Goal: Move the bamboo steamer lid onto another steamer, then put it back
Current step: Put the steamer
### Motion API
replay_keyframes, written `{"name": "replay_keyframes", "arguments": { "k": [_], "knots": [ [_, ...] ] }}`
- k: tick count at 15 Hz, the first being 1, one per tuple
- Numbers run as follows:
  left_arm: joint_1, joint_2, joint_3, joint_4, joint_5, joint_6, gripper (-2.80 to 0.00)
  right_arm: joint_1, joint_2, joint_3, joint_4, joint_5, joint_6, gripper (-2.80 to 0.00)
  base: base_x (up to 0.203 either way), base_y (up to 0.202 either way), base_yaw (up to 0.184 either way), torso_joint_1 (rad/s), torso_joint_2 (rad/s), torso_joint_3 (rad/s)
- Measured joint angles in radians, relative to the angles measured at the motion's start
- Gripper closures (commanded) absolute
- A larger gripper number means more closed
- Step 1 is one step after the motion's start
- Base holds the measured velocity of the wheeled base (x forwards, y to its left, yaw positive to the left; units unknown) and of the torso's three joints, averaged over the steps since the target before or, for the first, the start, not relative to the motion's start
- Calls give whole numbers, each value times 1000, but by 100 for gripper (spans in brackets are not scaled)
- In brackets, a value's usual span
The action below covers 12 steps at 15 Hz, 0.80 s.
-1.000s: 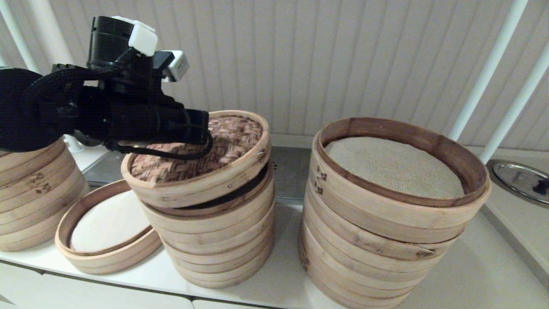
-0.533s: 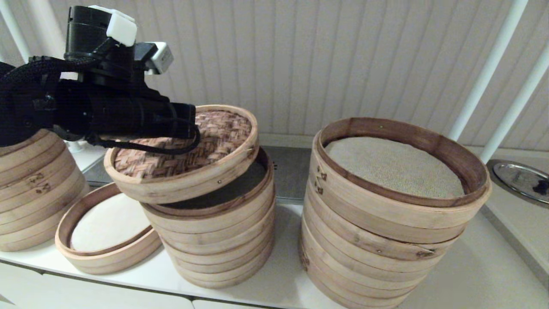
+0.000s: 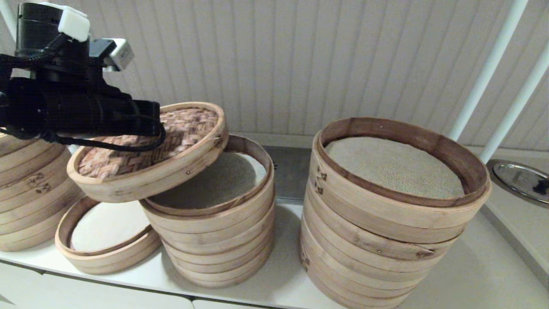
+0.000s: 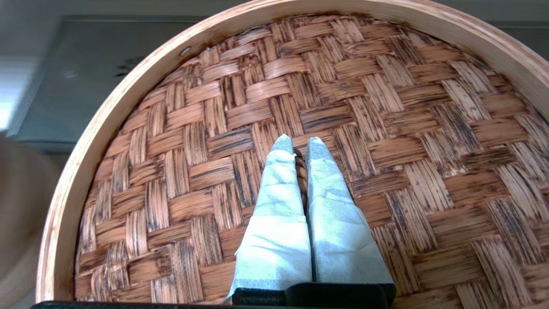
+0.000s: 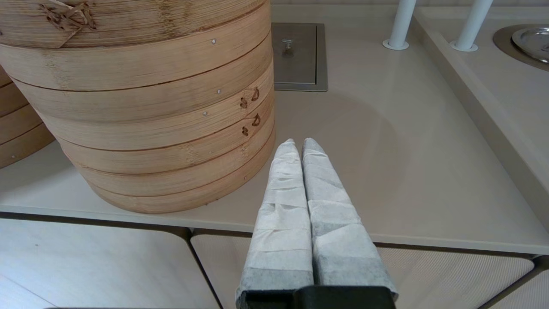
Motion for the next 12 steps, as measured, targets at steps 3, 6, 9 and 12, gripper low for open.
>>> {"name": "replay_keyframes", "arguments": {
  "k": [3,6,9,12],
  "knots": [
    [65,-36,49,-11,0,37,0,0,0,0,0,0,0,0,0,0,0,0,0,0],
    [128,-79,100,-22,-1,61,0,0,0,0,0,0,0,0,0,0,0,0,0,0],
    [188,-116,128,-22,-4,75,0,0,0,0,0,0,0,0,0,0,0,0,0,0],
    [262,-145,147,-21,-5,83,0,0,0,0,0,0,0,0,0,0,0,0,0,0]
  ]
}}
